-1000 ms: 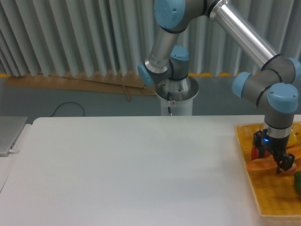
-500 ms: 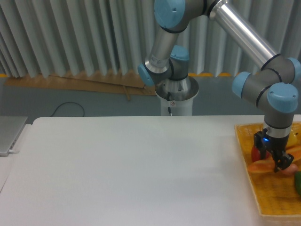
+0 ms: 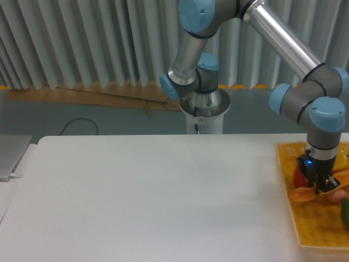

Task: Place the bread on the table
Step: 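Lower the gripper onto the bread loaf and close on it, then lift the bread loaf out of the basket and carry it over the table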

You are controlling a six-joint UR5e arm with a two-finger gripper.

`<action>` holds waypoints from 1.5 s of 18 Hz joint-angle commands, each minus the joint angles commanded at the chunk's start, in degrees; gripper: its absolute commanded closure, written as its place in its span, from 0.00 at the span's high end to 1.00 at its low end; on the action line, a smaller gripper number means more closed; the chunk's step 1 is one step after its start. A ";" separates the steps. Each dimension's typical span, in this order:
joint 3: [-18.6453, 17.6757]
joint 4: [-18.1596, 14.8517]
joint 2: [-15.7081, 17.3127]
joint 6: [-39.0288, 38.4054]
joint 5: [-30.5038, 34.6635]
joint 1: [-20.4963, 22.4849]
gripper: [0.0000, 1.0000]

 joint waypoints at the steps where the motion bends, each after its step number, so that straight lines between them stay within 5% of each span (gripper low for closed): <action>1: 0.09 -0.09 0.00 0.00 0.00 0.09 0.29; 15: 0.00 -2.20 3.16 -2.72 -0.44 -0.79 0.30; 27: 0.70 -9.49 6.94 -4.74 -2.29 -2.64 0.31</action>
